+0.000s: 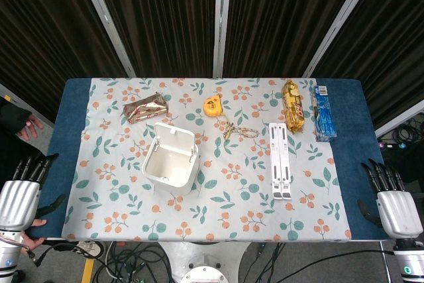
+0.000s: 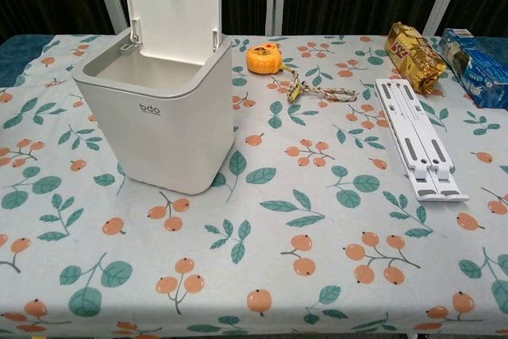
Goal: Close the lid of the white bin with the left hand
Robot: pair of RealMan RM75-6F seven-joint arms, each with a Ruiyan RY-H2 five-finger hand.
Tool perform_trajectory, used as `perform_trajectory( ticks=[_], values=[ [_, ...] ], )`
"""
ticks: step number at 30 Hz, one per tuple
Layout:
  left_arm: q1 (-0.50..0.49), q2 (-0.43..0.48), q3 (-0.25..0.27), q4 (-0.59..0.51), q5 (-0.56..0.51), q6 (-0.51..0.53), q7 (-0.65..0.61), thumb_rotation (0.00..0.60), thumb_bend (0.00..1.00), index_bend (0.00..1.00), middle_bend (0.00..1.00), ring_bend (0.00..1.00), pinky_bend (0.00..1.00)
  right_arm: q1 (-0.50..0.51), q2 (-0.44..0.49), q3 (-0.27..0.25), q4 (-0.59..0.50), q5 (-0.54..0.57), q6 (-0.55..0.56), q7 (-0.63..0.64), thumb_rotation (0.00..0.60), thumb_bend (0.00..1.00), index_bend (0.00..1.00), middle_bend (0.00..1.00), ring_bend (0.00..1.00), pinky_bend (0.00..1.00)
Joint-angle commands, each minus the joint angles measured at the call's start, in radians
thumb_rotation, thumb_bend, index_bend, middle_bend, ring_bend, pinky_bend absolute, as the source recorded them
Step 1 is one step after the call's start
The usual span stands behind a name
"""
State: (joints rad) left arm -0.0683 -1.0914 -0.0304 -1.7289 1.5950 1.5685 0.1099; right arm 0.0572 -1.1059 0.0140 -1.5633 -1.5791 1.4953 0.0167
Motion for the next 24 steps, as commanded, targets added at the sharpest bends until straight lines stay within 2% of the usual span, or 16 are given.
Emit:
perform_trajectory(
  ticks=[1, 17, 24],
  values=[
    [0.001, 0.000, -0.001, 0.003, -0.002, 0.001, -0.004, 0.600, 0.21, 0.11, 0.17, 0.03, 0.10, 0.001, 0.000, 0.000, 0.000, -0.001, -0.002, -0.002, 0.600, 0.30, 0.00, 0.00, 0.00, 0.00],
    [-0.029, 0.009, -0.011, -0.006, 0.009, -0.029, -0.021, 0.600, 0.21, 0.11, 0.17, 0.03, 0.10, 0.002, 0.002, -0.005, 0.005, -0.008, -0.003, -0.002, 0.600, 0.30, 0.00, 0.00, 0.00, 0.00],
    [-0.089, 0.036, -0.045, -0.037, 0.023, -0.077, -0.036, 0.600, 0.21, 0.11, 0.17, 0.03, 0.10, 0.002, 0.003, 0.001, 0.016, 0.004, -0.005, 0.016, 0.600, 0.30, 0.00, 0.00, 0.00, 0.00]
  ],
)
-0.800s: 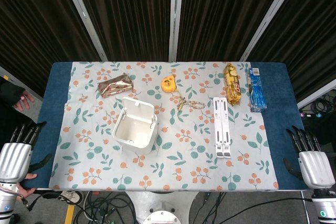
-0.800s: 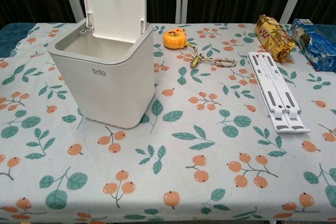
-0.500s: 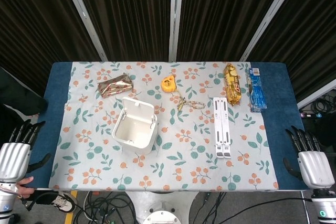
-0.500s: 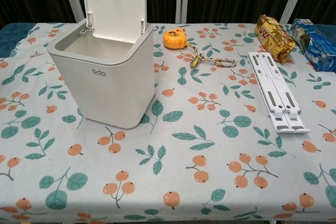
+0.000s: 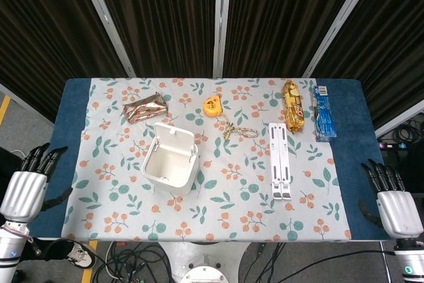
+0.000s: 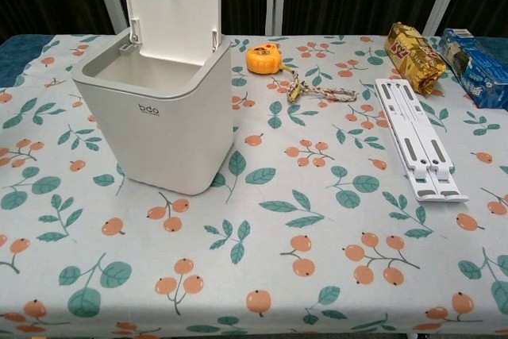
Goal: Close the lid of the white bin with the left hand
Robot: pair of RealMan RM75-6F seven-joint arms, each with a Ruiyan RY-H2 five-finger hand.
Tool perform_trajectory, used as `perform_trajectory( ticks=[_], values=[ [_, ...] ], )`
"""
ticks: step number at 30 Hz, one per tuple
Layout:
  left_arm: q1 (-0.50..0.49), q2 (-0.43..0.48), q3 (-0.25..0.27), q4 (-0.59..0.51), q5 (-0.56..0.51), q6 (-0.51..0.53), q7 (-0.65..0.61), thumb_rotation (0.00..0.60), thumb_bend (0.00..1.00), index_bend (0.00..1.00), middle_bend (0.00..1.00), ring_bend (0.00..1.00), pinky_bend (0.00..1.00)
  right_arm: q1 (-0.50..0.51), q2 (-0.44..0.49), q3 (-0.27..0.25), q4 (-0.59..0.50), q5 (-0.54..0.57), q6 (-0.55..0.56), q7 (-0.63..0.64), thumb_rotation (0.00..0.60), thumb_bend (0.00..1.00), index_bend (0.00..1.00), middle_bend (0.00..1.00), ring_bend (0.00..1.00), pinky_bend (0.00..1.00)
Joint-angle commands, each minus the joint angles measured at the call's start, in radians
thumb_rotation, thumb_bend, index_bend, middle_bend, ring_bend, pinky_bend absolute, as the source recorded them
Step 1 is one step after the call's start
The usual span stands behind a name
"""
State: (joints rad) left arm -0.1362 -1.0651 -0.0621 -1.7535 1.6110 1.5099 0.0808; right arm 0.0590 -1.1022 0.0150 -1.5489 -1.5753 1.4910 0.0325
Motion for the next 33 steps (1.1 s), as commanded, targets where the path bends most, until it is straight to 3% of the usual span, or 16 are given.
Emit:
perform_trajectory(
  ticks=[1, 9, 17, 25, 33],
  values=[
    [-0.037, 0.015, -0.020, -0.021, 0.011, -0.033, -0.011, 0.600, 0.21, 0.11, 0.17, 0.03, 0.10, 0.000, -0.002, -0.001, 0.003, 0.000, -0.003, 0.000, 0.600, 0.30, 0.00, 0.00, 0.00, 0.00],
    [-0.180, 0.067, -0.097, -0.080, 0.006, -0.164, -0.091, 0.600, 0.21, 0.11, 0.17, 0.03, 0.10, 0.004, -0.003, 0.000, 0.003, 0.001, -0.007, 0.000, 0.600, 0.30, 0.00, 0.00, 0.00, 0.00],
    [-0.369, 0.074, -0.179, -0.069, -0.079, -0.387, -0.182, 0.600, 0.26, 0.11, 0.17, 0.03, 0.10, 0.006, -0.009, 0.000, 0.011, 0.008, -0.016, 0.005, 0.600, 0.30, 0.00, 0.00, 0.00, 0.00],
    [-0.534, 0.057, -0.214, -0.026, -0.163, -0.611, -0.281, 0.600, 0.51, 0.11, 0.17, 0.03, 0.10, 0.008, -0.010, 0.003, 0.025, 0.014, -0.019, 0.028, 0.600, 0.29, 0.00, 0.00, 0.00, 0.00],
    [-0.629, 0.042, -0.220, 0.004, -0.204, -0.726, -0.324, 0.600, 0.61, 0.11, 0.17, 0.03, 0.10, 0.006, -0.013, 0.004, 0.046, 0.022, -0.021, 0.054, 0.600, 0.29, 0.00, 0.00, 0.00, 0.00]
  ],
)
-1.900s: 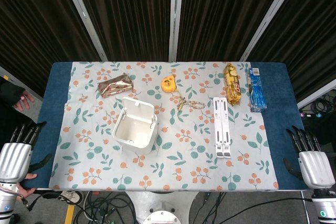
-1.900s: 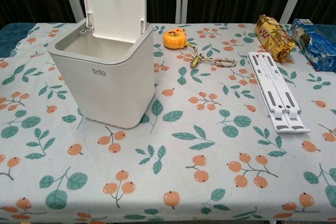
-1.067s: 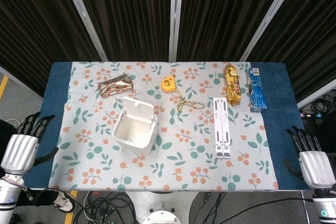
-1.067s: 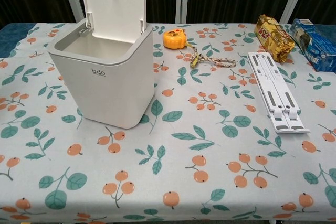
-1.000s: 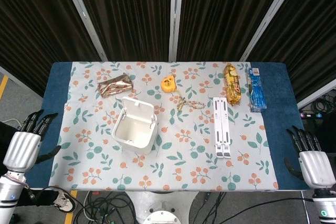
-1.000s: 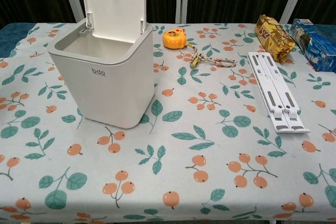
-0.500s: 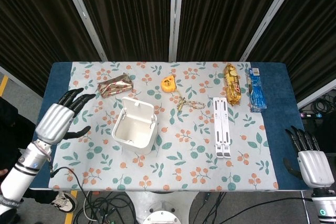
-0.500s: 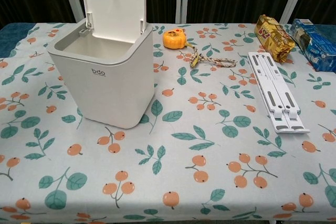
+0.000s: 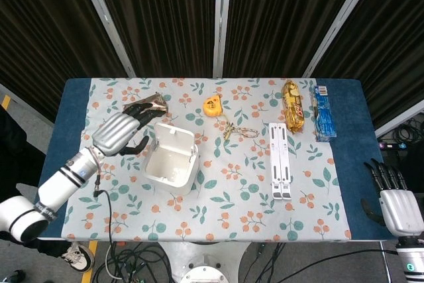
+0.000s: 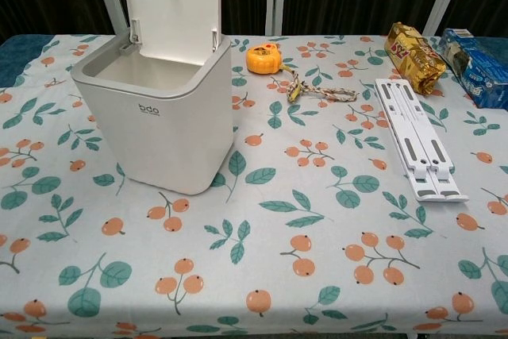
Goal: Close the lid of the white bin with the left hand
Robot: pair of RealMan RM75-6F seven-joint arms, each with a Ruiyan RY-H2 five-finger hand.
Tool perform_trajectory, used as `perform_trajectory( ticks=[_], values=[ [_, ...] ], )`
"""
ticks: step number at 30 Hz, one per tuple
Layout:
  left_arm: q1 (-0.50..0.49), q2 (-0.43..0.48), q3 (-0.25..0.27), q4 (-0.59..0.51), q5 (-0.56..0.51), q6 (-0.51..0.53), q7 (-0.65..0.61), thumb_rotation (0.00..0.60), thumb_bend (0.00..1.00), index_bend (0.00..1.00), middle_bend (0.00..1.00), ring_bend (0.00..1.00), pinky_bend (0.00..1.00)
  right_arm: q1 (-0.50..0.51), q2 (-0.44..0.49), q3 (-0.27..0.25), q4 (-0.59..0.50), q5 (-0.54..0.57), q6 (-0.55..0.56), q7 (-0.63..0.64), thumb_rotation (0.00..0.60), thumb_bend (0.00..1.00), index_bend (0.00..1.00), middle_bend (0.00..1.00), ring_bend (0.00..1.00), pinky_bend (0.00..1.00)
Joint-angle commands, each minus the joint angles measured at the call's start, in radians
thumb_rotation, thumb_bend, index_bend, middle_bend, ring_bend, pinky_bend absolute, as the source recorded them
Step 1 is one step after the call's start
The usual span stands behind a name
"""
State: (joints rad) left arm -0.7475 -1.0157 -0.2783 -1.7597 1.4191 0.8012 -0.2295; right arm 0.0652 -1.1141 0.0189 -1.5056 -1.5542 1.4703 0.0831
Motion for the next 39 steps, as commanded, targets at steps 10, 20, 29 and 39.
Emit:
perform_trajectory(
  ticks=[10, 20, 29, 39],
  values=[
    [-0.024, 0.028, 0.028, -0.034, 0.018, -0.004, -0.034, 0.600, 0.69, 0.11, 0.19, 0.03, 0.10, -0.002, -0.007, 0.002, 0.025, 0.011, -0.004, 0.024, 0.600, 0.29, 0.00, 0.00, 0.00, 0.00],
    [0.021, 0.098, 0.094, -0.140, 0.087, 0.044, 0.002, 0.600, 0.70, 0.11, 0.25, 0.03, 0.10, 0.001, -0.011, 0.002, 0.024, 0.011, -0.010, 0.018, 0.600, 0.29, 0.00, 0.00, 0.00, 0.00],
    [0.067, 0.155, 0.161, -0.227, 0.162, 0.085, 0.022, 0.600, 0.71, 0.11, 0.25, 0.03, 0.10, 0.008, -0.017, -0.004, 0.021, 0.008, -0.026, 0.006, 0.600, 0.30, 0.00, 0.00, 0.00, 0.00],
    [0.100, 0.082, 0.203, -0.207, 0.201, 0.142, 0.032, 0.600, 0.71, 0.11, 0.26, 0.03, 0.10, 0.012, -0.023, -0.007, 0.016, 0.007, -0.035, -0.004, 0.600, 0.29, 0.00, 0.00, 0.00, 0.00]
  ],
)
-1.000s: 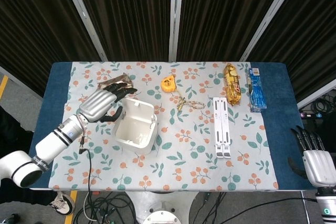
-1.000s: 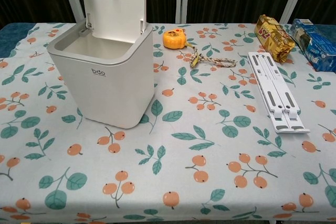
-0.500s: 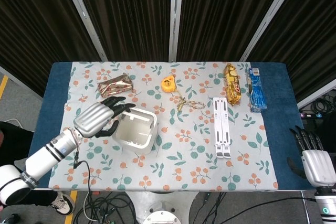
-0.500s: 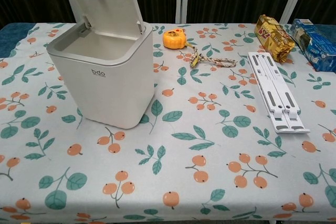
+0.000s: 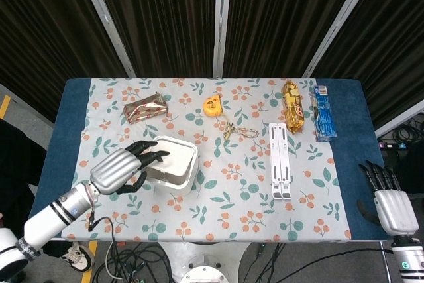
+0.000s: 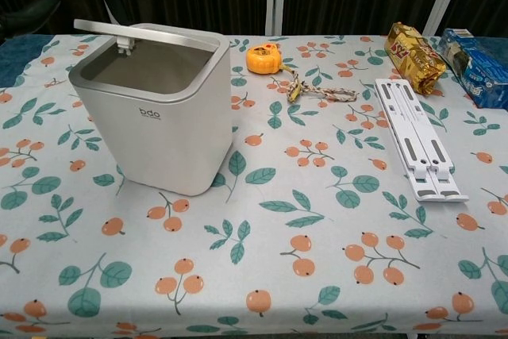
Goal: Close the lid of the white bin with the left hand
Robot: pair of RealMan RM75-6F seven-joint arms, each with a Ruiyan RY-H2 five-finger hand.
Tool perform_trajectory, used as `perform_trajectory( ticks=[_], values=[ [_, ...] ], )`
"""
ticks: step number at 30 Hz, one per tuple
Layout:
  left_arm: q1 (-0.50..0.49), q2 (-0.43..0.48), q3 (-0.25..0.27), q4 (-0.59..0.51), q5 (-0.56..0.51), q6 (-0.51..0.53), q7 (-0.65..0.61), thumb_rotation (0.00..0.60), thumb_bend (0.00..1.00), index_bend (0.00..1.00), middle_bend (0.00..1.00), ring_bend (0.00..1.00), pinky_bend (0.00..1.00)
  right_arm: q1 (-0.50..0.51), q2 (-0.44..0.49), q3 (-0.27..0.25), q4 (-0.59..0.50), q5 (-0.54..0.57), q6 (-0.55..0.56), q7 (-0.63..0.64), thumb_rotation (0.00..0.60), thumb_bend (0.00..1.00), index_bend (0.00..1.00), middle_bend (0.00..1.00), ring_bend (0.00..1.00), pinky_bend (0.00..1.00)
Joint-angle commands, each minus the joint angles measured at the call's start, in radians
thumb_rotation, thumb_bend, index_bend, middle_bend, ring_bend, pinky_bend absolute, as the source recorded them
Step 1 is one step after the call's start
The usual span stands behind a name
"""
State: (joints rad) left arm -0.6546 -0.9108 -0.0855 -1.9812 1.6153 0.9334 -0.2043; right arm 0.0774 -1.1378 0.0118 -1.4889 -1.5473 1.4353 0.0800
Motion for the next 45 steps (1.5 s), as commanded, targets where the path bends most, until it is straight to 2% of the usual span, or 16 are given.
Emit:
perform_trajectory(
  ticks=[1, 22, 33, 37, 40, 45],
  values=[
    [0.009, -0.034, 0.015, 0.021, 0.005, 0.011, 0.013, 0.600, 0.71, 0.11, 0.26, 0.03, 0.10, 0.000, 0.001, 0.000, -0.001, 0.000, 0.000, 0.000, 0.600, 0.29, 0.00, 0.00, 0.00, 0.00],
    [0.018, -0.157, 0.047, 0.087, -0.038, 0.024, 0.124, 0.600, 0.71, 0.11, 0.27, 0.03, 0.10, 0.001, -0.002, -0.003, 0.015, 0.008, -0.010, 0.015, 0.600, 0.30, 0.00, 0.00, 0.00, 0.00],
    [0.030, -0.165, 0.053, 0.078, -0.047, 0.050, 0.162, 0.600, 0.71, 0.11, 0.27, 0.03, 0.10, 0.002, -0.005, -0.004, 0.016, 0.006, -0.011, 0.016, 0.600, 0.30, 0.00, 0.00, 0.00, 0.00],
    [0.058, -0.139, 0.025, 0.054, -0.048, 0.133, 0.139, 0.600, 0.69, 0.11, 0.26, 0.03, 0.10, 0.000, -0.003, -0.003, 0.015, 0.007, -0.006, 0.018, 0.600, 0.30, 0.00, 0.00, 0.00, 0.00],
    [0.108, -0.119, 0.002, 0.048, -0.048, 0.247, 0.133, 0.600, 0.67, 0.11, 0.26, 0.03, 0.10, 0.000, -0.003, -0.002, 0.015, 0.008, -0.004, 0.019, 0.600, 0.30, 0.00, 0.00, 0.00, 0.00],
    [0.220, -0.094, 0.013, 0.061, -0.047, 0.417, 0.190, 0.600, 0.65, 0.11, 0.25, 0.03, 0.10, -0.002, 0.001, 0.001, 0.013, 0.006, 0.003, 0.024, 0.600, 0.30, 0.00, 0.00, 0.00, 0.00]
  ],
)
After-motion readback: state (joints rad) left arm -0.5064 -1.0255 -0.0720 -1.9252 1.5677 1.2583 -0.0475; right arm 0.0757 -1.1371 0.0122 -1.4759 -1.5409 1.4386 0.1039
